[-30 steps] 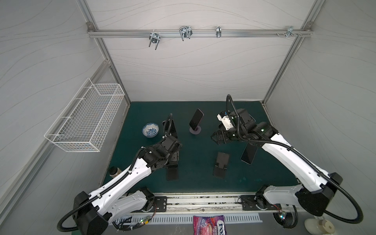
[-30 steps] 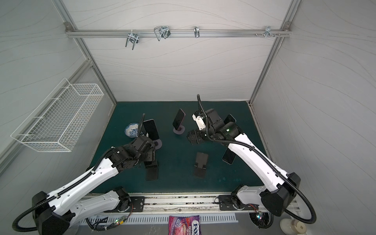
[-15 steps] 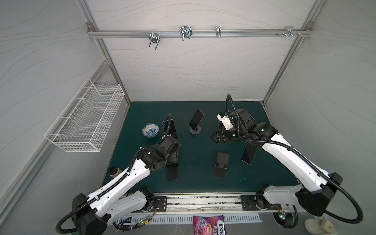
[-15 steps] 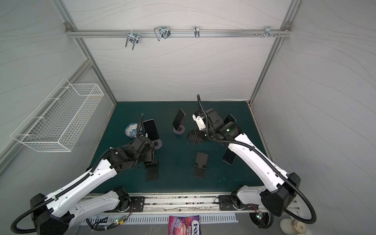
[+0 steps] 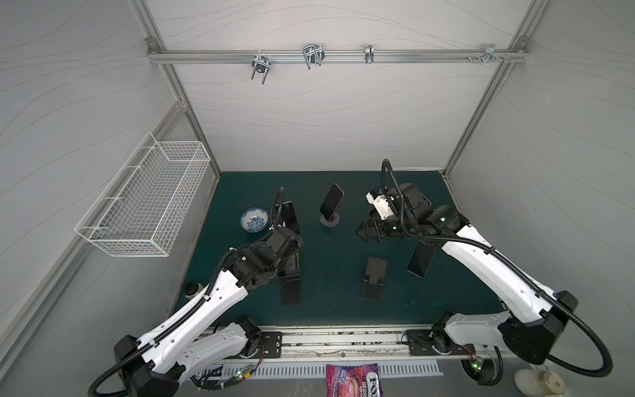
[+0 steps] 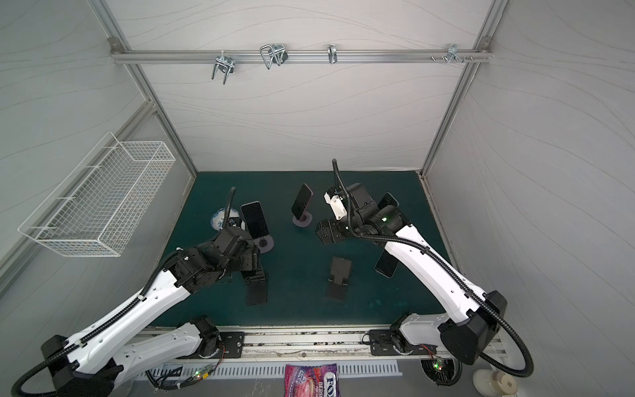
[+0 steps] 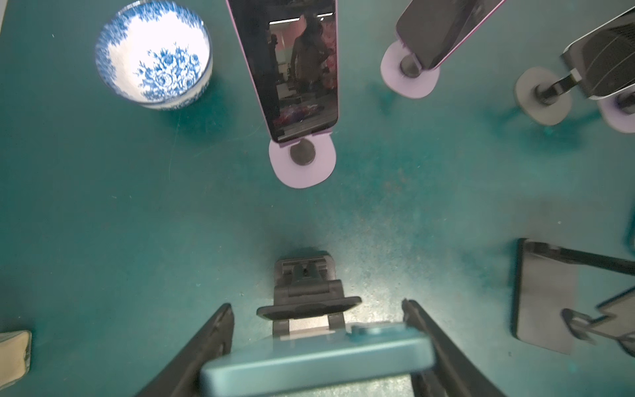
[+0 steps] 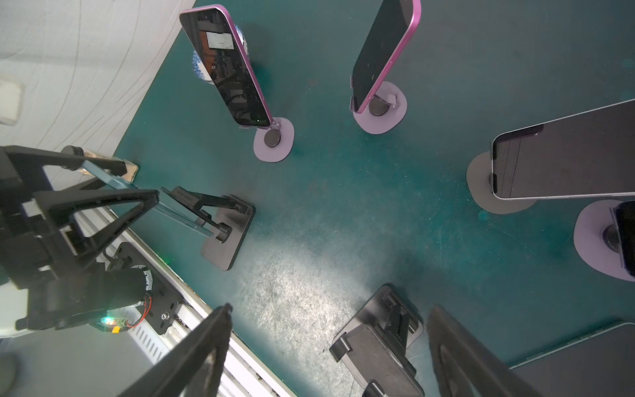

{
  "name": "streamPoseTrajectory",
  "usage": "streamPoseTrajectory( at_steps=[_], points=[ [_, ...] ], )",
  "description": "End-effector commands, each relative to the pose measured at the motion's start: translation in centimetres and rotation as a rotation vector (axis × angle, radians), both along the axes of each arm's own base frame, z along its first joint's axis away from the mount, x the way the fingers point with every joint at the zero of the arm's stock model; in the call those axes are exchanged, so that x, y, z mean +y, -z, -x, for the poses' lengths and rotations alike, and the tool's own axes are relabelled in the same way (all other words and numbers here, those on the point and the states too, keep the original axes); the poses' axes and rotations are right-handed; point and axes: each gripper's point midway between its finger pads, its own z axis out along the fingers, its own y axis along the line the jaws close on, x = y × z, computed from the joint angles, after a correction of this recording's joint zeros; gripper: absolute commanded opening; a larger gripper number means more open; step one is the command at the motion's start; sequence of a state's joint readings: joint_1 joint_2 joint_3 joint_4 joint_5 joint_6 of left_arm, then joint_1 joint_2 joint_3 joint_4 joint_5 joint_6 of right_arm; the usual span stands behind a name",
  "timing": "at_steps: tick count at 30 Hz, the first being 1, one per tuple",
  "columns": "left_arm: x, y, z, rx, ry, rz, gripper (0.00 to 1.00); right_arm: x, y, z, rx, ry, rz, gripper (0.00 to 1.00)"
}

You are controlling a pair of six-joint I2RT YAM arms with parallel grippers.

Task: Remove the phone from the phone stand
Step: Remove the phone from the phone stand, then place the phone at the bottom-center of the table.

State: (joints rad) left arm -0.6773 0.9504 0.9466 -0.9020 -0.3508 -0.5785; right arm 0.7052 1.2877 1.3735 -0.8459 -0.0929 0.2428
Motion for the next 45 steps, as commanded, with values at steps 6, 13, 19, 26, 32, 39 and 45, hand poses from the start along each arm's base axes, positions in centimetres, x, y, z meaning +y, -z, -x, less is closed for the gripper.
streamPoseTrajectory(
  at_steps=[6, 13, 19, 26, 32, 39, 45],
  points=[
    [0.1, -4.8, -0.3, -0.085, 0.023, 0.029, 0.67, 0.0, -0.8, 0.1, -0.012, -0.014, -0.015, 0.89],
    [-1.4, -7.5, -0.8, -0.089, 0.09, 0.054, 0.66, -0.8, -1.2, -0.4, -0.038, 0.027, 0.009, 0.89],
    [-4.3, -8.4, -0.9, -0.028, 0.178, 0.125, 0.66, -2.9, -2.4, -1.1, -0.057, 0.1, -0.017, 0.89],
    [-7.5, -8.3, -1.1, 0.056, 0.266, 0.197, 0.63, -5.4, -3.2, -1.8, -0.083, 0.175, -0.04, 0.88],
    [-9.8, -6.5, -1.0, 0.149, 0.323, 0.194, 0.62, -6.6, -3.5, -1.9, -0.098, 0.204, -0.045, 0.88],
    [-12.5, -3.5, -1.6, 0.247, 0.376, 0.146, 0.62, -6.9, -3.2, -2.5, -0.086, 0.206, -0.038, 0.88],
    [-14.1, -0.6, -2.4, 0.324, 0.396, 0.134, 0.6, -7.3, -3.2, -2.7, -0.091, 0.214, -0.034, 0.88]
  ],
)
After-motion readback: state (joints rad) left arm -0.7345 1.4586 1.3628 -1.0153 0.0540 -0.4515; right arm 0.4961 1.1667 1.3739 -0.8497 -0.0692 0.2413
